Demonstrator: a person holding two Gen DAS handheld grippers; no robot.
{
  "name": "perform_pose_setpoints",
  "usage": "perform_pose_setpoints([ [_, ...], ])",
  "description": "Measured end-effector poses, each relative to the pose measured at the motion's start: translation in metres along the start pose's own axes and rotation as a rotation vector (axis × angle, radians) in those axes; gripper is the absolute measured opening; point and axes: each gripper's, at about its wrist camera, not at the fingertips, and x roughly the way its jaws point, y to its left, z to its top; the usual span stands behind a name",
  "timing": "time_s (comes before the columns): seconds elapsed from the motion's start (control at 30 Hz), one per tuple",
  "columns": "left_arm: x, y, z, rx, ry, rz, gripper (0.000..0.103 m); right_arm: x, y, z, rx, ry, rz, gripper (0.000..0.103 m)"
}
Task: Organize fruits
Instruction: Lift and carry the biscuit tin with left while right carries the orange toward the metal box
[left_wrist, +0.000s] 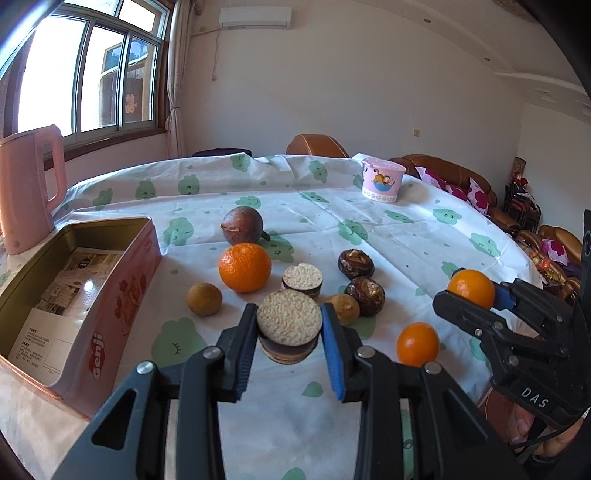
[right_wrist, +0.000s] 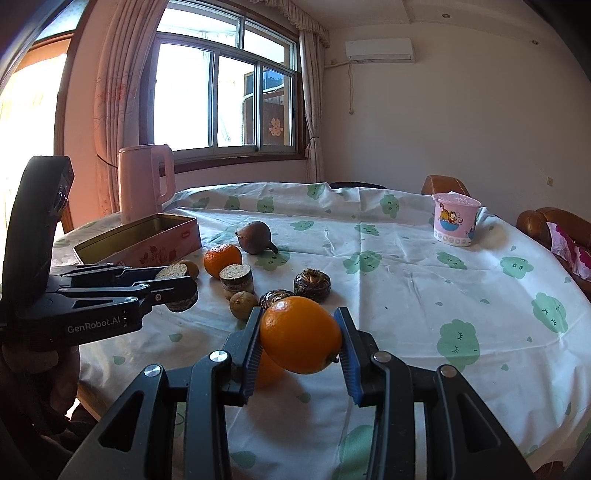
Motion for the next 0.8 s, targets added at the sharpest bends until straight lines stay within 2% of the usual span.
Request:
perform_pose_setpoints([
  [0.43, -0.019, 0.008, 0.007, -0.007, -0.06, 0.038, 0.035, 0.004, 0.019, 0.019, -0.035, -0.026, 0.042, 0.04],
  [0.8, -0.031, 0.031, 0.009, -0.047, -0.084, 0.08, 0.035, 0.009, 0.041, 0.044, -0.088, -0.053, 0.089, 0.04],
])
